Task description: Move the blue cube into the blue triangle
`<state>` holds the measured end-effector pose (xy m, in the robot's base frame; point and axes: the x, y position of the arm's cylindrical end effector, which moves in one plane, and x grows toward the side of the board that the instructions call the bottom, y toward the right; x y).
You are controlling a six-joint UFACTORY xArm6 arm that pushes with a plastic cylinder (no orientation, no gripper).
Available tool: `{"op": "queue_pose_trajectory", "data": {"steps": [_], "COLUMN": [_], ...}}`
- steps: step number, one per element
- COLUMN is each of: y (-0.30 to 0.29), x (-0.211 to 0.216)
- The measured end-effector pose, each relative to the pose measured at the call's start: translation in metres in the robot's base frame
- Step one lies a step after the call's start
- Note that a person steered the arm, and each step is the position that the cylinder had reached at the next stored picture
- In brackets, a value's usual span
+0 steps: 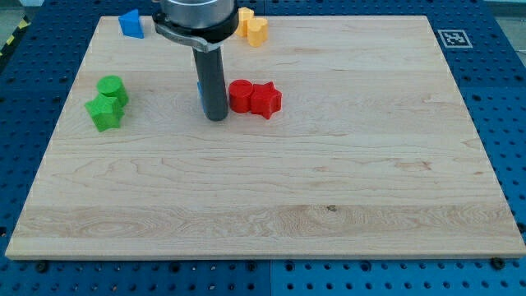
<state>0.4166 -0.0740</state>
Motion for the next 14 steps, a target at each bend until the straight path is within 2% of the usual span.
{"op": "queue_pose_trajectory", "data": {"steps": [1,3,6,9,12,14], "y": [-0.025,-0.033,0.015,0.011,-0.067,-0.087], "x": [-0.018,-0.072,-0.104,-0.151,-0.158,-0.170]}}
